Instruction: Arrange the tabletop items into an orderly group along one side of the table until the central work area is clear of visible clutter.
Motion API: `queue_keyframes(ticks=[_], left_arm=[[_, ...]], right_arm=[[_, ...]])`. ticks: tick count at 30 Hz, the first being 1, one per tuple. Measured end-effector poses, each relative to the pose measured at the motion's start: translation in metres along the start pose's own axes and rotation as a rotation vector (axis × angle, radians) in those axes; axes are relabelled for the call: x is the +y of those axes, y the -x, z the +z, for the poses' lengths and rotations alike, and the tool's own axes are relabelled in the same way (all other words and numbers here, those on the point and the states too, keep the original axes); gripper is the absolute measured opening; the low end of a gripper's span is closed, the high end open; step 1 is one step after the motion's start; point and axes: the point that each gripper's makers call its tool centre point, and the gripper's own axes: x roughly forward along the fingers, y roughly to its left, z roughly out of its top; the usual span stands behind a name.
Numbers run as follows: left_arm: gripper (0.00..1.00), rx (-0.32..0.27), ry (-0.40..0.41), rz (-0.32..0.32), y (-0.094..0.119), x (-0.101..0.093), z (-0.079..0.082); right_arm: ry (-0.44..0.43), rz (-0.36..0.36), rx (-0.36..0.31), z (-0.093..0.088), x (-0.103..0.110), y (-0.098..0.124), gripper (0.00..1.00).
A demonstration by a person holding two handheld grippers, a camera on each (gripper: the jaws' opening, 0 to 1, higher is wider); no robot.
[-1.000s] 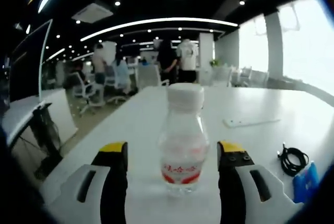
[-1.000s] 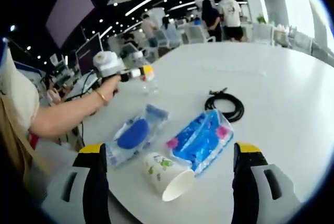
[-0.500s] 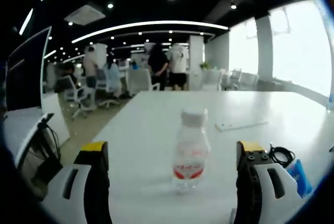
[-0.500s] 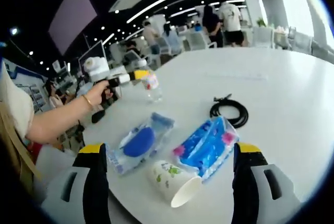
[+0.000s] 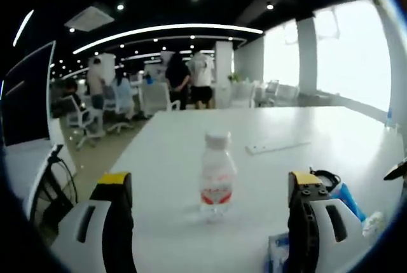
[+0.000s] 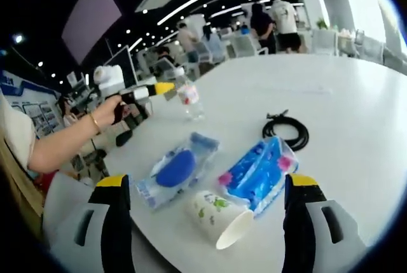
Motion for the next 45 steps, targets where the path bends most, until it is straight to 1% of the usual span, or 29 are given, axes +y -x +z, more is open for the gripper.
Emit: queue_keyframes(ticks=[3,10,15,20,22,24,27,29,32,34,36,38,40,43,45], left_arm=[[1.0,0.016,0.0,-0.012,0.008,0.001,-0.003],[1.0,0.034,-0.05,-0.051,0.026,-0.004,-0.005],[1.0,0.03,-0.093,-0.102,0.04,-0.014,0.0],[1.0,-0.002,-0.108,-0.116,0.052,-0.018,0.007],[1.0,0.0,-0.1,-0.134,0.057,-0.022,0.007],[1.0,0.0,-0.108,-0.153,0.063,-0.028,0.006],[1.0,0.012,-0.127,-0.206,0.071,-0.041,0.003],[1.0,0.017,-0.14,-0.216,0.076,-0.047,0.002],[1.0,0.017,-0.173,-0.258,0.086,-0.059,0.0],[1.0,0.028,-0.174,-0.283,0.091,-0.065,-0.003],[1.0,0.033,-0.182,-0.312,0.099,-0.072,-0.005],[1.0,0.045,-0.209,-0.337,0.104,-0.078,-0.008],[1.0,0.05,-0.224,-0.355,0.111,-0.082,-0.01],[1.0,0.057,-0.219,-0.384,0.12,-0.088,-0.013],[1.0,0.064,-0.217,-0.396,0.123,-0.09,-0.015]], right_arm=[[0.005,0.013,0.02,-0.007,0.005,-0.002,0.99],[0.014,0.039,0.056,-0.015,0.012,-0.008,0.99],[0.033,0.062,0.096,-0.025,0.02,-0.011,0.99],[0.04,0.071,0.119,-0.031,0.023,-0.013,0.99],[0.04,0.073,0.126,-0.033,0.023,-0.013,0.99],[0.041,0.074,0.136,-0.035,0.023,-0.013,0.99],[0.039,0.07,0.155,-0.04,0.021,-0.012,0.99],[0.034,0.065,0.163,-0.042,0.019,-0.012,0.99],[0.013,0.064,0.18,-0.046,0.018,-0.012,0.99],[-0.02,0.084,0.174,-0.046,0.022,-0.012,0.99],[-0.054,0.091,0.181,-0.048,0.023,-0.013,0.99],[-0.054,0.089,0.188,-0.05,0.023,-0.013,0.99],[-0.056,0.077,0.209,-0.054,0.021,-0.014,0.99],[-0.054,0.065,0.237,-0.061,0.019,-0.015,0.99],[-0.056,0.068,0.26,-0.066,0.019,-0.015,0.97]])
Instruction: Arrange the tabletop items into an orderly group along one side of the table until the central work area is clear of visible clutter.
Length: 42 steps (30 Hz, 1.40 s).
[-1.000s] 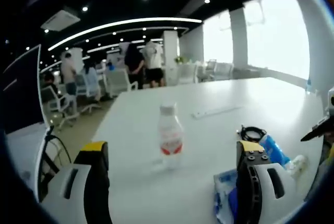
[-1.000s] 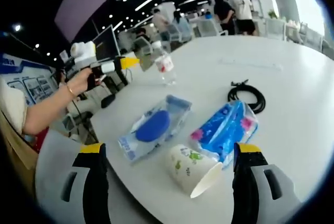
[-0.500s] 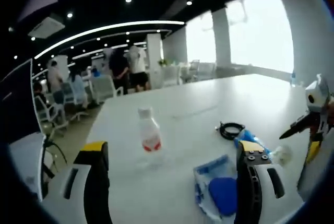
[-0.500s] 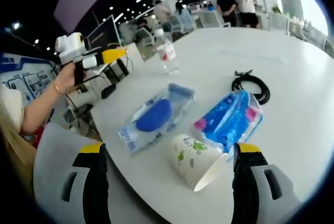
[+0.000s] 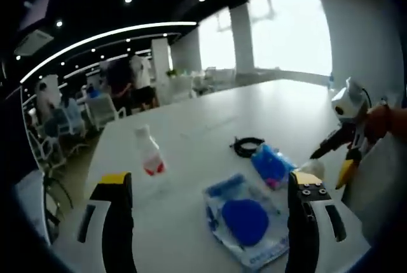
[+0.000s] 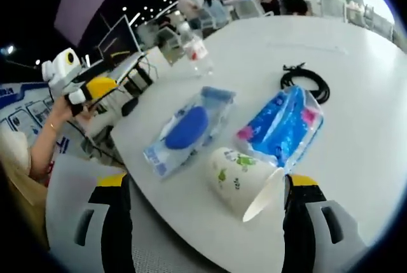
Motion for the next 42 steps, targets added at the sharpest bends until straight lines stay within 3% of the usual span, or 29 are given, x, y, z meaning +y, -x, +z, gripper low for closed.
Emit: queue_keyframes(ticks=[6,8,14,21,27,31,36,42], left_arm=[[1.0,0.001,0.003,-0.042,0.005,-0.013,-0.008],[0.99,-0.024,0.02,-0.061,0.005,-0.016,-0.007],[0.99,-0.01,0.008,-0.096,0.01,-0.028,-0.011],[0.99,-0.011,-0.025,-0.102,0.013,-0.037,-0.015],[0.99,-0.016,-0.01,-0.105,0.012,-0.042,-0.017],[0.95,0.01,0.0,-0.129,0.01,-0.047,-0.022],[0.93,0.014,-0.002,-0.158,0.007,-0.054,-0.023],[0.92,0.03,-0.007,-0.186,0.004,-0.062,-0.026]], right_arm=[[-0.039,-0.004,0.02,-0.007,-0.003,-0.003,0.92],[-0.008,-0.037,-0.006,-0.002,-0.006,-0.002,0.93],[-0.014,-0.064,0.049,-0.015,-0.012,-0.005,0.85],[-0.001,-0.056,0.069,-0.021,-0.01,-0.009,0.65],[-0.044,-0.056,0.024,-0.015,-0.012,-0.005,0.45],[-0.064,-0.057,0.001,-0.011,-0.013,-0.004,0.38],[-0.057,-0.049,-0.012,-0.008,-0.011,-0.003,0.31],[-0.022,-0.035,-0.02,-0.007,-0.009,-0.004,0.09]])
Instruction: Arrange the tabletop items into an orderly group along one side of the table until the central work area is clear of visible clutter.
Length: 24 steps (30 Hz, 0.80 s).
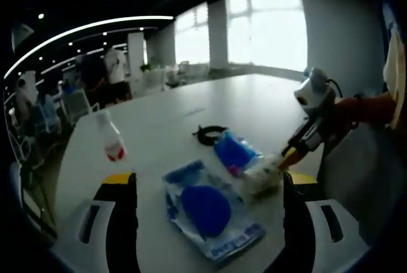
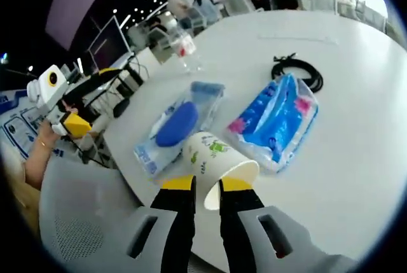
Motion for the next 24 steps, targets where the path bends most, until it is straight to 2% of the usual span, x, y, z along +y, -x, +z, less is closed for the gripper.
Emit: queue_keyframes(ticks=[2,4,5,8,14,18,24], left_arm=[[0.91,0.006,-0.006,-0.007,-0.001,-0.003,-0.001],[0.91,0.016,-0.023,-0.01,-0.003,-0.005,-0.002],[0.91,0.022,-0.032,-0.016,-0.004,-0.008,-0.002],[0.9,0.019,-0.042,-0.036,-0.006,-0.013,0.0],[0.88,-0.01,-0.05,-0.064,-0.006,-0.025,0.005],[0.88,-0.019,-0.044,-0.081,-0.006,-0.03,0.008],[0.88,-0.009,-0.073,-0.086,-0.007,-0.03,0.006]], right_arm=[[0.049,0.001,0.002,0.001,0.001,0.0,0.05],[0.049,0.001,-0.002,0.002,0.002,0.0,0.03],[0.048,0.023,-0.007,0.003,0.005,0.0,0.01],[0.045,0.041,-0.007,0.004,0.01,0.001,0.01],[0.106,0.063,-0.023,0.011,0.019,0.004,0.01],[0.064,0.1,-0.022,0.013,0.028,0.006,0.01],[0.148,0.119,-0.007,0.019,0.044,0.012,0.01]])
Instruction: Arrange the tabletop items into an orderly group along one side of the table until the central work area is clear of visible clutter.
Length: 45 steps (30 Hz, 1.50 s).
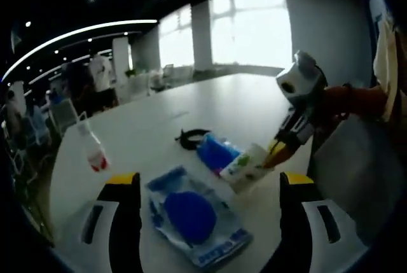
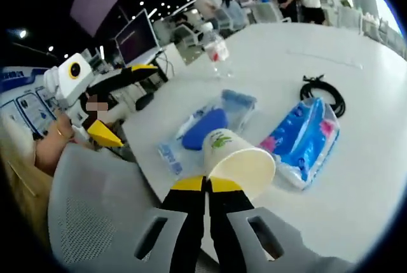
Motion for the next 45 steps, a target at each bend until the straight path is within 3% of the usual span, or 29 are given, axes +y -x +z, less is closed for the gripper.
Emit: queue_keyframes(ticks=[8,14,20,32,40,45], left_arm=[[0.85,0.002,-0.034,-0.043,-0.003,-0.006,0.002],[0.8,0.05,-0.11,-0.091,-0.008,-0.019,-0.003],[0.76,0.059,-0.144,-0.128,-0.013,-0.025,-0.002],[0.69,0.115,-0.281,-0.162,-0.015,-0.04,-0.003],[0.62,0.177,-0.31,-0.192,-0.019,-0.048,-0.008],[0.56,0.217,-0.338,-0.249,-0.019,-0.058,-0.013]], right_arm=[[0.087,0.046,0.034,0.005,0.024,0.002,0.01],[0.248,0.053,0.07,0.017,0.036,0.008,0.01],[0.273,0.085,0.093,0.026,0.052,0.011,0.01],[0.477,0.071,0.199,0.015,0.061,0.011,0.01],[0.569,0.121,0.233,0.01,0.072,0.009,0.01],[0.635,0.144,0.268,0.005,0.074,0.008,0.01]])
